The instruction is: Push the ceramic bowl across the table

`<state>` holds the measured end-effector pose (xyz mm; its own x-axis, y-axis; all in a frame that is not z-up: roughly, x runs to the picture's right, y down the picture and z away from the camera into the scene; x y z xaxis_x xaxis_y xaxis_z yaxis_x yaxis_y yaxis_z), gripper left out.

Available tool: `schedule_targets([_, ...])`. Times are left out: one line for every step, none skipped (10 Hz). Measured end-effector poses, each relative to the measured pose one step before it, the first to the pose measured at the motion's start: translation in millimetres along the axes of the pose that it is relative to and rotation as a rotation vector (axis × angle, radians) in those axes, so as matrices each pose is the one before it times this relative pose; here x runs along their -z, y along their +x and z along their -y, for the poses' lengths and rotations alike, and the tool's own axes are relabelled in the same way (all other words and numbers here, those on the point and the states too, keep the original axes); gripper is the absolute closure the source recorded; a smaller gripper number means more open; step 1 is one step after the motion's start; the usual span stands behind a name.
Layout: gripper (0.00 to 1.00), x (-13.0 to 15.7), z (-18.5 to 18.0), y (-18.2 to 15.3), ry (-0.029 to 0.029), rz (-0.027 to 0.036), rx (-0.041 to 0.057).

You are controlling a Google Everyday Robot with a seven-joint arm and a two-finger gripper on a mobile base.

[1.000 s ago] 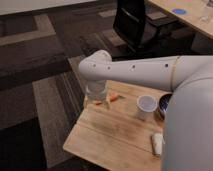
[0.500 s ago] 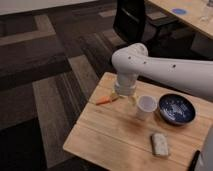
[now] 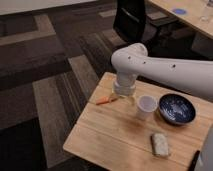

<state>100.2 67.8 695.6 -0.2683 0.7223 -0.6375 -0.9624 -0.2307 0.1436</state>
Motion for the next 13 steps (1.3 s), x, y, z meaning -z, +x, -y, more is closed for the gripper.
schedule_targets([0.35,-8.91,40.28,0.01,-0.00991,-0.02543,-0.10577])
schedule_targets([0.35,-0.3,16.49,-2.52,0.00057,-0.0011,-0.03431])
schedule_targets([0.35,0.78,23.9,-5.1,0.00827,0.00583,-0.04587])
schedule_targets([0.35,4.5,29.61,-6.12,0.00959,0.01355,-0.05973])
schedule_targets([0.35,5.5,23.68,-4.23,0.01121,0.01254,-0.04371])
schedule_targets([0.35,2.89,41.63,-0.8,0.06297,0.0014,-0.03537])
schedule_targets([0.35,-3.3,28.92,1.62,0.05313,-0.01284,-0.01578])
schedule_targets([0.35,-3.76,21.82,-2.04,0.03536,-0.0026,-0.02114])
schedule_targets([0.35,0.15,-4.12,1.27,-0.00297,-0.00243,0.00594])
schedule_targets([0.35,-0.35,0.65,-0.41,0.00122,0.00093,-0.0002])
schedule_targets([0.35,-0.12,-0.49,0.37,-0.00068,-0.00122,-0.00007])
schedule_targets([0.35,0.2,-0.77,0.06,-0.00037,0.00018,0.00073])
schedule_targets([0.35,-1.48,1.66,-0.73,0.00608,-0.00107,-0.00973])
